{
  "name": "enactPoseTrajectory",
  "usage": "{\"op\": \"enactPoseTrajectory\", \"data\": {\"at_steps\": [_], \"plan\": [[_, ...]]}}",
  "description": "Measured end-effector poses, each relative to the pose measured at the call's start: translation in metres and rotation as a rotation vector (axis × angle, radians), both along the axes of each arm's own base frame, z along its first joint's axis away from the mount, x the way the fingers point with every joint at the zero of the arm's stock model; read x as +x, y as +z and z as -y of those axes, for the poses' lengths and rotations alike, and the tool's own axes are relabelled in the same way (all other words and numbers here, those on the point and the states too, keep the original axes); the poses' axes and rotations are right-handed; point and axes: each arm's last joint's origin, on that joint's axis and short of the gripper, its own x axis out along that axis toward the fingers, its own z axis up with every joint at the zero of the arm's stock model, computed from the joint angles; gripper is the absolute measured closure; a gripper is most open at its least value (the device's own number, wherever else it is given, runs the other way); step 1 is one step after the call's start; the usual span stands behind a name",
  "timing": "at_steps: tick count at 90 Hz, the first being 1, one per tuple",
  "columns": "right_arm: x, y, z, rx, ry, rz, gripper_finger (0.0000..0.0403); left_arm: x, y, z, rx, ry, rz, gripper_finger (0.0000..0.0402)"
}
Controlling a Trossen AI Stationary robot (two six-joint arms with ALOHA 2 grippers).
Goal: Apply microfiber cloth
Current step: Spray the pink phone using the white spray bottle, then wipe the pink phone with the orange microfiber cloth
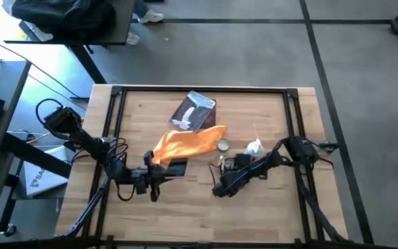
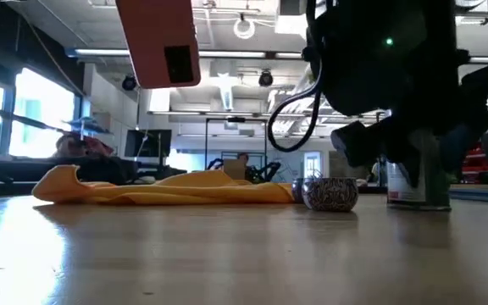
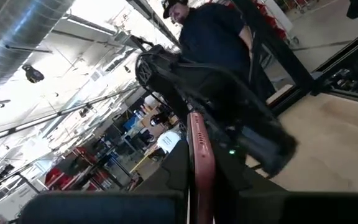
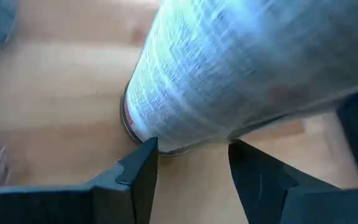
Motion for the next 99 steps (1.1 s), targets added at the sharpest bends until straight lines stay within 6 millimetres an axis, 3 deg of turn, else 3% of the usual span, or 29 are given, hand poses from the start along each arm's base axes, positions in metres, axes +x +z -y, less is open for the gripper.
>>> {"op": "enactPoseTrajectory", "data": {"at_steps": [18, 28, 35, 46, 55, 72, 87, 99], "plan": [[-0.019, 0.031, 0.027, -0.007, 0.015, 0.051, 0.0238, 0.000, 0.000, 0.000, -0.020, -0.001, -0.001, 0.0391], [-0.026, 0.046, 0.034, 0.007, 0.088, 0.083, 0.0238, 0.001, 0.001, -0.002, -0.144, -0.013, 0.008, 0.0391], [-0.025, 0.057, 0.033, 0.017, 0.232, 0.126, 0.0238, 0.004, 0.001, -0.005, -0.257, -0.037, 0.015, 0.0391], [-0.017, 0.073, 0.014, 0.029, 0.569, 0.206, 0.0238, 0.011, 0.001, -0.014, -0.429, -0.137, 0.021, 0.0391], [-0.012, 0.089, -0.006, 0.018, 0.749, 0.247, 0.0238, 0.017, 0.001, -0.020, -0.550, -0.278, 0.003, 0.0391], [-0.003, 0.106, -0.043, -0.014, 0.919, 0.439, 0.0238, 0.026, 0.002, -0.034, -0.706, -0.474, -0.046, 0.0391], [0.010, 0.115, -0.070, -0.014, 1.069, 0.632, 0.0238, 0.030, 0.004, -0.044, -0.863, -0.483, -0.043, 0.0391], [0.014, 0.119, -0.077, -0.043, 1.095, 0.700, 0.0238, 0.033, 0.002, -0.050, -0.918, -0.463, -0.060, 0.0391]]}}
